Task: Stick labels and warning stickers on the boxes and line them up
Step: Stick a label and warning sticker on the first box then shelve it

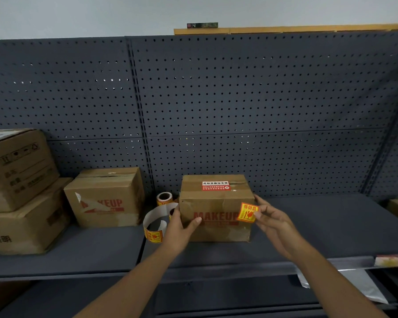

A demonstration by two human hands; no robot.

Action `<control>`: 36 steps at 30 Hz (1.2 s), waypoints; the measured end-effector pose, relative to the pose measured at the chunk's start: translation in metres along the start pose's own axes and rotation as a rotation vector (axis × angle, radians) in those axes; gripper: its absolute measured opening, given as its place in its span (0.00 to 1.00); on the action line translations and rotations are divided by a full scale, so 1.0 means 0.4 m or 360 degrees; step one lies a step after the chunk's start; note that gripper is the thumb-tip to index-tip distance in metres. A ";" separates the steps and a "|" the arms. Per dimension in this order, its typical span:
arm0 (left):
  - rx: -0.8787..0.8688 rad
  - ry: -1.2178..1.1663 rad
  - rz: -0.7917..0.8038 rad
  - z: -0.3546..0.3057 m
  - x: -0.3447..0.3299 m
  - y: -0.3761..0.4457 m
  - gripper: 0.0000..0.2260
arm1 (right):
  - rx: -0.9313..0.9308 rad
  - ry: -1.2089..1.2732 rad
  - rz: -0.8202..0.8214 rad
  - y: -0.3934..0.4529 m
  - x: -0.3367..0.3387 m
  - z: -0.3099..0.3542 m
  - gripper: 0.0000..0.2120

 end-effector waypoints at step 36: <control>0.0350 0.0613 -0.0296 -0.125 0.040 0.068 0.31 | -0.0583 -0.0461 -0.0428 0.189 0.000 0.022 0.08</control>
Point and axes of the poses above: each hand's wrist, its own y-axis towards the middle knuckle, its own x-axis out of the back of the hand, z = x × y, the point moved 3 cm from there along y, towards the middle knuckle, and after that the axes turned 13 degrees about x, right-handed, at the moved point
